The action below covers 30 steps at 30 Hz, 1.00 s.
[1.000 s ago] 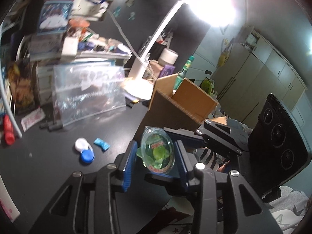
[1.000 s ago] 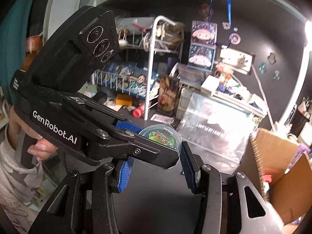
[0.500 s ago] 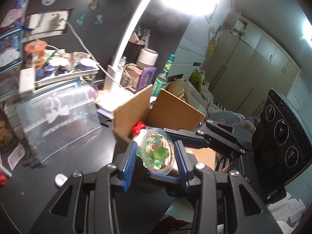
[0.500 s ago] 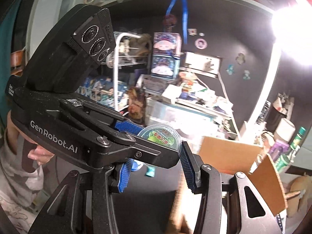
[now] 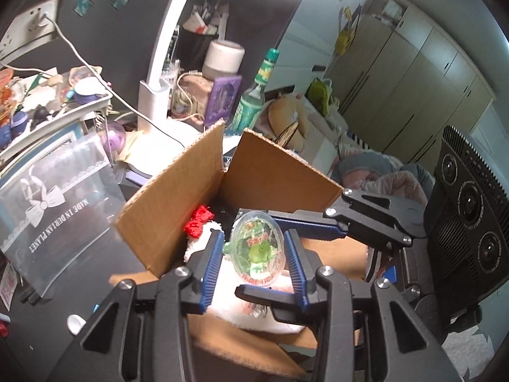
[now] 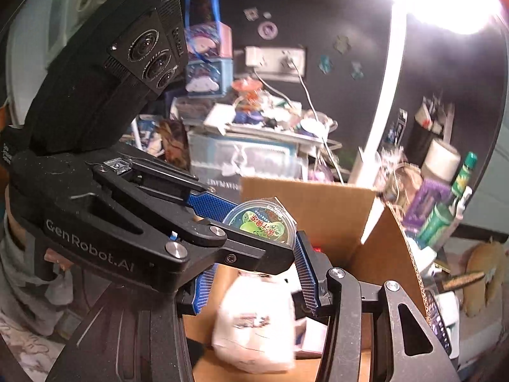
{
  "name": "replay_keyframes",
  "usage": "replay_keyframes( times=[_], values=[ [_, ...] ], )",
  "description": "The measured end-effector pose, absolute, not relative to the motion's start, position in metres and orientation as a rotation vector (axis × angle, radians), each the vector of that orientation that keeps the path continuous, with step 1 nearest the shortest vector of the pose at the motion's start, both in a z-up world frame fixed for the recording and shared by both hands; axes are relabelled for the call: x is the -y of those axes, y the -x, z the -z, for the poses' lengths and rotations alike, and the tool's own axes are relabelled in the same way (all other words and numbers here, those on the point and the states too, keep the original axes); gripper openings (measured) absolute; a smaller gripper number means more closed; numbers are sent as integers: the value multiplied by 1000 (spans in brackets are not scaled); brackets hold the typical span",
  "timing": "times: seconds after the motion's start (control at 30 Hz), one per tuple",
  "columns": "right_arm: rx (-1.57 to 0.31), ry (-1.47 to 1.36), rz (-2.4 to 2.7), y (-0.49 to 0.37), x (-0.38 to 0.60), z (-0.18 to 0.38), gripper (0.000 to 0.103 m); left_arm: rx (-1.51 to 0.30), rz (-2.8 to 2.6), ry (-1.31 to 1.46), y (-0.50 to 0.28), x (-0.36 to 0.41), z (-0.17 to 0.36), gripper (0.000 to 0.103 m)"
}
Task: Organize objects
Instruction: 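Carry the green jelly cup into the cardboard box and open the right gripper, then move the right tool back to the blue-capped white bottle and grasp it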
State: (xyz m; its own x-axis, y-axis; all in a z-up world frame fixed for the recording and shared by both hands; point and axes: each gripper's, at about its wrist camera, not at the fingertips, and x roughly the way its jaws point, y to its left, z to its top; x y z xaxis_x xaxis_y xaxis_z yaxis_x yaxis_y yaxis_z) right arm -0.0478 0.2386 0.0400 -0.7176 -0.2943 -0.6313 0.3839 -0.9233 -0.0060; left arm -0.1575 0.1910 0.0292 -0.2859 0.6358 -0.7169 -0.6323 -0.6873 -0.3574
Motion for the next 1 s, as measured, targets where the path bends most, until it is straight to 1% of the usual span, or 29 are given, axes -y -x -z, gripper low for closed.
replay_keyframes(
  times=[0.1,0.13,0.17,0.2,0.23,0.27,0.3,0.37,0.5,0.63,0.7,0.8,0.87,1.0],
  values=[
    [-178,-976,2590,54,-247,-36,42,-21,-2026,1149,160,-199,-27,37],
    [-179,-989,2587,55,-248,-35,42,-33,-2027,1154,160,-201,-26,41],
    [-182,-1003,2586,56,-250,-35,43,-46,-2033,1159,160,-202,-26,50],
    [-199,-1019,2587,57,-250,-34,43,-60,-2048,1158,160,-202,-27,56],
    [-222,-1028,2592,57,-250,-33,43,-74,-2064,1149,160,-202,-28,68],
    [-238,-1025,2606,55,-251,-33,47,-82,-2074,1140,160,-201,-29,76],
    [-239,-1018,2619,55,-253,-34,54,-81,-2079,1126,159,-198,-30,77],
    [-228,-1008,2632,52,-257,-36,57,-56,-2070,1111,159,-193,-34,78],
    [-219,-992,2654,49,-260,-42,57,-46,-2112,1079,153,-177,-43,78],
    [-216,-974,2660,45,-254,-49,57,-23,-2178,1018,138,-144,-57,84],
    [-217,-956,2653,43,-244,-53,57,-3,-2216,991,129,-123,-62,85],
    [-217,-915,2608,37,-220,-57,57,27,-2298,957,114,-86,-66,85],
    [-213,-887,2548,32,-197,-58,57,50,-2369,941,103,-59,-65,88],
    [-205,-854,2406,24,-141,-50,57,110,-2497,927,82,-7,-51,89]
  ],
)
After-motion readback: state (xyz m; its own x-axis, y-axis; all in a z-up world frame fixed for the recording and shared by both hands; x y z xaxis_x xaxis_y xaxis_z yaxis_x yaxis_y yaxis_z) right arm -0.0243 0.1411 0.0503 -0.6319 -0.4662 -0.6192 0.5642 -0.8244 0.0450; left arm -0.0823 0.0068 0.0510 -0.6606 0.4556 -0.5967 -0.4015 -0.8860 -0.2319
